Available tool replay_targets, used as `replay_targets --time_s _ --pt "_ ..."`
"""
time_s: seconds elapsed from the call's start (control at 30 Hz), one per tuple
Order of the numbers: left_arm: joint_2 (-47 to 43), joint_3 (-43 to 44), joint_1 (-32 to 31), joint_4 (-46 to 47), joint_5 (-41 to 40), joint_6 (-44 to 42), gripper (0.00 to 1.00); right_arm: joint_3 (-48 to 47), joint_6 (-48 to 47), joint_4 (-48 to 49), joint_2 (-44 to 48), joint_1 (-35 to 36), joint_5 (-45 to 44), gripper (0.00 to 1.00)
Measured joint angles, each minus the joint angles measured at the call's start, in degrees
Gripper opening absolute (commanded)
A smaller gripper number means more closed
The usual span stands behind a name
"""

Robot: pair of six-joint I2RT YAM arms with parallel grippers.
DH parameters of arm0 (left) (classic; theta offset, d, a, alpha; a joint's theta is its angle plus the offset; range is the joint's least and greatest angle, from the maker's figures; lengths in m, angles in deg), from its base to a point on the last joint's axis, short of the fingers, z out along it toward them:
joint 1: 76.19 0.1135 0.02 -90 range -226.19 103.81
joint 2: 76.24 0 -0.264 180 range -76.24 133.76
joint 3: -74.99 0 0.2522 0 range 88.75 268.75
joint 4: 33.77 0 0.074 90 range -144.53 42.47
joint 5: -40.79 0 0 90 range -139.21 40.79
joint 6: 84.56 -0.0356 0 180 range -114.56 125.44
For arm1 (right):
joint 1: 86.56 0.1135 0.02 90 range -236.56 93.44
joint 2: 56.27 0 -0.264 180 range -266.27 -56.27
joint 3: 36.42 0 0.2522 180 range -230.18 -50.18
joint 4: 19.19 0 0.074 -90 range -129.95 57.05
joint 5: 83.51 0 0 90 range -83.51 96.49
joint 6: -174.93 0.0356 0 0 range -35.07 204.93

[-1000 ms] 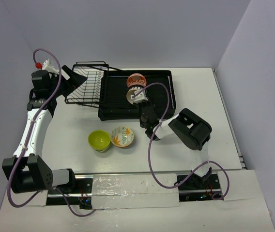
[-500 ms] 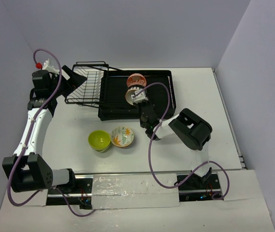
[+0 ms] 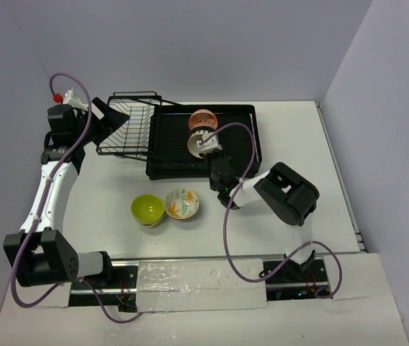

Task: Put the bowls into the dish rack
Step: Insert the bowl into the dish rack.

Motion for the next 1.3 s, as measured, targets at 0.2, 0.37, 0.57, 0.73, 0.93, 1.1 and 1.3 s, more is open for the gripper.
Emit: replay_targets --time_s 0.2,0.37,0.57,0.73,0.93,1.1,1.3 --pt "0.0 0.0 0.0 0.0 0.0 0.0 0.94 1.0 0.3 -0.5 1.1 0.0 -0.1 0.0" --pt "0.0 0.0 0.0 0.0 0.0 0.0 0.94 1.4 1.0 -1.6 1.8 0.0 0.0 0.0" --pt "-0.3 0.0 0.0 0.0 0.0 0.0 0.95 1.4 1.8 -2.6 2.3 0.0 0.1 0.0" --pt "-0.8 0.0 -0.1 0.2 0.1 0.0 0.95 1.4 2.2 -3.0 2.4 -0.1 0.2 0.0" --pt "-0.9 0.0 -0.1 0.2 0.1 0.0 0.95 1.4 2.5 -3.2 2.4 -0.1 0.2 0.0" --pt "-0.9 0.0 -0.2 0.2 -0.1 -0.6 0.95 0.9 2.8 -4.0 2.4 -0.1 0.1 0.0" --pt "-0.9 0.0 0.2 0.0 -0.4 -1.2 0.95 -1.4 3.2 -8.1 2.4 -0.2 -0.3 0.0"
